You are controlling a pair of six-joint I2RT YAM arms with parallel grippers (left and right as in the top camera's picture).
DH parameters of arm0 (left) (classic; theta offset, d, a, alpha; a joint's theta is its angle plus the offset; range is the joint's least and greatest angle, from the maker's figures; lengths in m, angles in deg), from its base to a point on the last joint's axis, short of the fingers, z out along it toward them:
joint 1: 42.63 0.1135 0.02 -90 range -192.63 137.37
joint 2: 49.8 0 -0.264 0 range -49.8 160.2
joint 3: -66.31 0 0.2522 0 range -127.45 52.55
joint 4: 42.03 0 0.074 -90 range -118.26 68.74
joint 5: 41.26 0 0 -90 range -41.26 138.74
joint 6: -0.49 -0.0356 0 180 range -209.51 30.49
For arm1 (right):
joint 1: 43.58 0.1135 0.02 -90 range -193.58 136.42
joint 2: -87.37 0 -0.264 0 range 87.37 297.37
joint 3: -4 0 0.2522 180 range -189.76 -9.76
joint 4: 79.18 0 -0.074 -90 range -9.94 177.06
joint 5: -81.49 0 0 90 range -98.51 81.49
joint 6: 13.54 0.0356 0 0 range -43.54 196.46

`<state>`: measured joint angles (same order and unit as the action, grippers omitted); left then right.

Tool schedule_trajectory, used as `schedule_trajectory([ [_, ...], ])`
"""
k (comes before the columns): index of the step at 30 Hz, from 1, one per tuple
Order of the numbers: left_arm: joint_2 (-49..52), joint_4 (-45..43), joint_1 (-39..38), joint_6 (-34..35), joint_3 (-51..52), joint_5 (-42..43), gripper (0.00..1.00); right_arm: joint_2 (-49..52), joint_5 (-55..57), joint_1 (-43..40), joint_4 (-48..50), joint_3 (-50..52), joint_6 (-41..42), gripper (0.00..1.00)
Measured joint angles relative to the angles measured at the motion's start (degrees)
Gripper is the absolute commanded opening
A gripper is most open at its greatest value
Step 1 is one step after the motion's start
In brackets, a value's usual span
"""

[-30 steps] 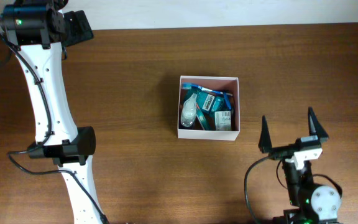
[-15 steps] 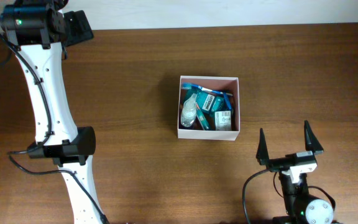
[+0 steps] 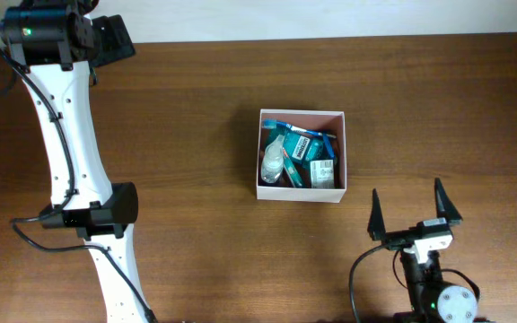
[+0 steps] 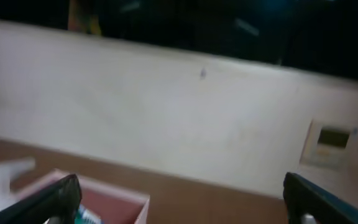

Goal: Pack container

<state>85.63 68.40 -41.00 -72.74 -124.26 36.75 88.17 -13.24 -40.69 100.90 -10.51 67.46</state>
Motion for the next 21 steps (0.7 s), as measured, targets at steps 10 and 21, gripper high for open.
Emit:
schedule_trajectory([
  [10, 0.0, 0.0, 0.0, 0.0, 0.0, 0.0, 0.99, 0.0, 0.0, 0.0, -13.4, 0.2, 0.0, 0.99],
  [21, 0.0, 0.0, 0.0, 0.0, 0.0, 0.0, 0.99, 0.0, 0.9, 0.0, -17.7, 0.2, 0.0, 0.99],
])
